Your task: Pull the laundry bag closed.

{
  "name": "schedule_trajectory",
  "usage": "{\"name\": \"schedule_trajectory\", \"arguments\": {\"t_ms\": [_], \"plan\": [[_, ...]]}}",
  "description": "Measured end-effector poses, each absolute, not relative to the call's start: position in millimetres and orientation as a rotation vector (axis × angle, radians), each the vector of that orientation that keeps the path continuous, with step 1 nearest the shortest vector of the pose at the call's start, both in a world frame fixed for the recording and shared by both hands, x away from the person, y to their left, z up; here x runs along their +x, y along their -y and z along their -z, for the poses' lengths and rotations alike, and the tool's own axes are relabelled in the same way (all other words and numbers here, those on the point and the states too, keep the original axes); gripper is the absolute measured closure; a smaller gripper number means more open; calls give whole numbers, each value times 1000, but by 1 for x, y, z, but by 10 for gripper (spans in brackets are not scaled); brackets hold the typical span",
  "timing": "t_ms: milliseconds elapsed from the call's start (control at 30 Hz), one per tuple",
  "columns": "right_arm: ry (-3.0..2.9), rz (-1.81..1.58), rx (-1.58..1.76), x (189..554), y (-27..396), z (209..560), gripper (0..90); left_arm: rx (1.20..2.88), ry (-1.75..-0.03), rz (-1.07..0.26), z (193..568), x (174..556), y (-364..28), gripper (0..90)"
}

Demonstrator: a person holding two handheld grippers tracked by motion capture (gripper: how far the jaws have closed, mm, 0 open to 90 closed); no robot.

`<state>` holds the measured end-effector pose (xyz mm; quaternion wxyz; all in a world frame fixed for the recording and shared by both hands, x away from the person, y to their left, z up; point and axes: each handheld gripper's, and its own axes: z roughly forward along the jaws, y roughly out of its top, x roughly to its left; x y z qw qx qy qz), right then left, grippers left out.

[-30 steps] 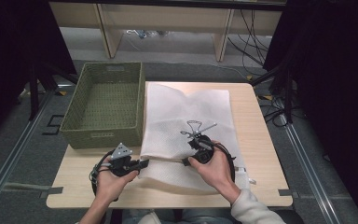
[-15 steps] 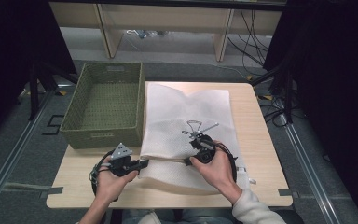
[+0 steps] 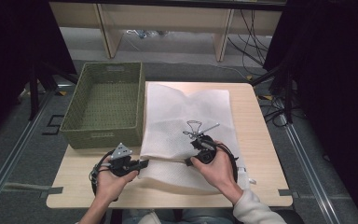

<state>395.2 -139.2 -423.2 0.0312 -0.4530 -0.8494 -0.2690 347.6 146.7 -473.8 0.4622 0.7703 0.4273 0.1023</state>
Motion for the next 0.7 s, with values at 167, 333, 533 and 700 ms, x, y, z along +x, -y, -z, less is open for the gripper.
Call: {"name": "schedule_trajectory", "arguments": {"t_ms": [167, 333, 533, 700], "plan": [[2619, 831, -1418, 394, 141, 423, 872, 1892, -1055, -250, 474, 348, -147, 845], [2595, 828, -1422, 394, 142, 423, 872, 1886, -1053, -250, 474, 348, -146, 845], [2603, 825, -1406, 395, 144, 423, 873, 1869, -1060, -247, 474, 347, -145, 845], [2615, 823, -1424, 395, 146, 423, 873, 1894, -1064, -254, 474, 347, -147, 845]]}}
